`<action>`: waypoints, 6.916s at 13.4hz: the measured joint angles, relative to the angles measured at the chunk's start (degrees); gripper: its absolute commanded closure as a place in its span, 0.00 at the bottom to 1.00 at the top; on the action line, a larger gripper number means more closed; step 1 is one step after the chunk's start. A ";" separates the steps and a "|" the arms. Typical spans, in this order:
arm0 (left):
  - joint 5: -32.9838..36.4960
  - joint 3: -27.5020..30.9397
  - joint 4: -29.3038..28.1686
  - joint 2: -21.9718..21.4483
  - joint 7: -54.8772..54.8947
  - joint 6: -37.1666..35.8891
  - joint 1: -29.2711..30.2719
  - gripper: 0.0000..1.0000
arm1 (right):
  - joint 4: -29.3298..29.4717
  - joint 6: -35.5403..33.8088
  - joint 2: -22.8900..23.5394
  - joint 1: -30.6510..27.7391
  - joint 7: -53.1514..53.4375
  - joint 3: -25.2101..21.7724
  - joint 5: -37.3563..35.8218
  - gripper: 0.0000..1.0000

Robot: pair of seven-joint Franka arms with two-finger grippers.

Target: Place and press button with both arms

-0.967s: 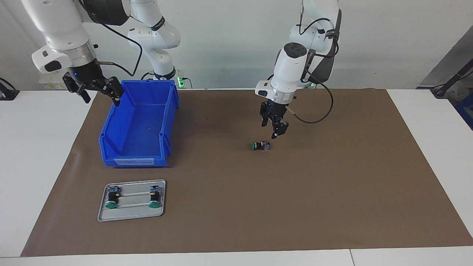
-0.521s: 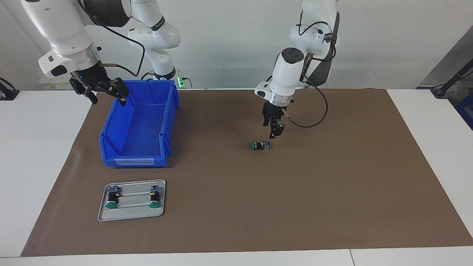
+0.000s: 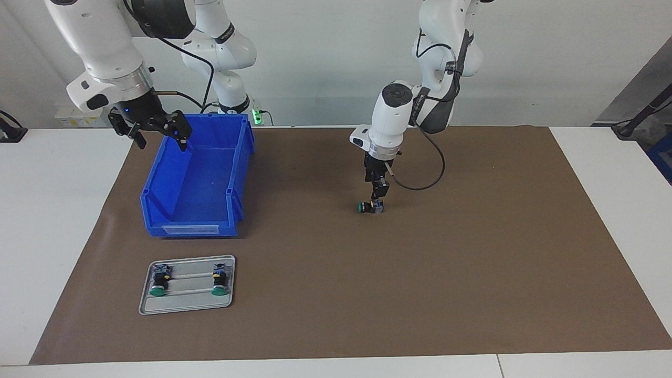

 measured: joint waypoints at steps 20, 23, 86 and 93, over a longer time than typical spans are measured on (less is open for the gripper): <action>0.00 0.14 3.14 9.14 -4.02 5.03 -2.03 0.26 | 0.00 -0.53 -0.23 -0.14 0.00 0.01 0.03 0.00; 0.04 0.18 3.13 9.71 -3.63 5.55 -2.39 0.26 | 0.00 -0.53 -0.23 -0.14 0.00 0.01 0.03 0.00; -67.38 1.81 -0.68 1.42 50.32 -0.68 17.25 1.00 | 0.00 -0.53 -0.23 -0.14 0.00 0.01 0.03 0.00; -81.99 1.75 -8.26 -3.31 61.78 -6.46 18.37 0.97 | 0.00 -0.53 -0.23 -0.14 0.00 0.01 0.03 0.00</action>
